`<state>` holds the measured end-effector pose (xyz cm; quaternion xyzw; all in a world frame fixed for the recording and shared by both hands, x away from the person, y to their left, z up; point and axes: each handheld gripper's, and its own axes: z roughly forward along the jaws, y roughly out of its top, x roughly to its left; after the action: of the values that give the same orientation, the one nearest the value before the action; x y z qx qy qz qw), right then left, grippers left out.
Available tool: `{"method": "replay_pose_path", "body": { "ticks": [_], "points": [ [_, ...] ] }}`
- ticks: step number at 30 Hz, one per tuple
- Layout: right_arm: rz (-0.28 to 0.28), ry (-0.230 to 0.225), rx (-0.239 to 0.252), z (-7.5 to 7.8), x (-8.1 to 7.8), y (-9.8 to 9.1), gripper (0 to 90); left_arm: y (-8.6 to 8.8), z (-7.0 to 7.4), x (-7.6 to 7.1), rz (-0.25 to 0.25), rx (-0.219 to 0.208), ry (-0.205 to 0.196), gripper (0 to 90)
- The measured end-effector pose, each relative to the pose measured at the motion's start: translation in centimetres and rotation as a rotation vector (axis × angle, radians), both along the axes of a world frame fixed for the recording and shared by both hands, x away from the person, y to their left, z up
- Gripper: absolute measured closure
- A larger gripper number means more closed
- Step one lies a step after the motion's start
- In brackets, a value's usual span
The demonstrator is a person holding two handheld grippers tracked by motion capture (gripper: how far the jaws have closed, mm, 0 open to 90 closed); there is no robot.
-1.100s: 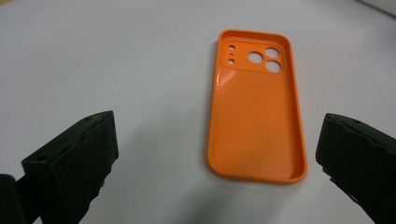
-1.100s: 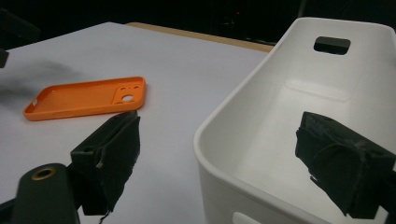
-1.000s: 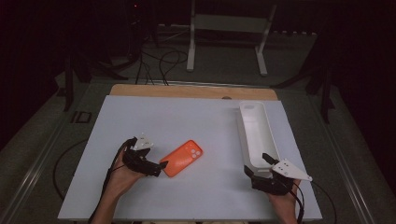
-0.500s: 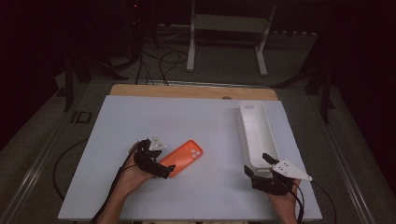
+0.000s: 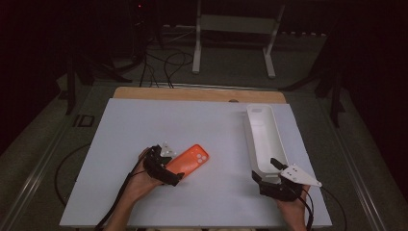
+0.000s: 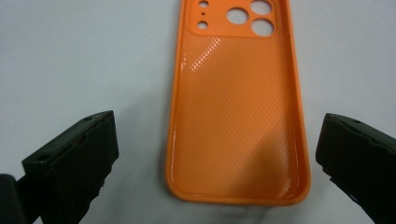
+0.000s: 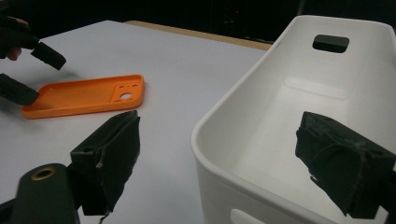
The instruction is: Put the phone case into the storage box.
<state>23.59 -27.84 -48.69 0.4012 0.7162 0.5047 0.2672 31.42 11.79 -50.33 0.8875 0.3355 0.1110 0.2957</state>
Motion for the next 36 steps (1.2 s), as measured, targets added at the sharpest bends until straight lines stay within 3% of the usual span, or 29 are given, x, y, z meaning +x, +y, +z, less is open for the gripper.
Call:
{"method": "replay_pose_path", "body": {
  "ticks": [21,36],
  "points": [
    [0.000,0.001,-0.001,0.0,0.0,0.0,13.8,-1.1,-1.1,0.1,-0.012,0.069,0.048,4.8],
    [0.001,0.003,-0.005,0.0,0.0,0.1,13.8,-1.3,-1.1,0.5,-0.009,0.083,0.088,6.7]
  ]
}}
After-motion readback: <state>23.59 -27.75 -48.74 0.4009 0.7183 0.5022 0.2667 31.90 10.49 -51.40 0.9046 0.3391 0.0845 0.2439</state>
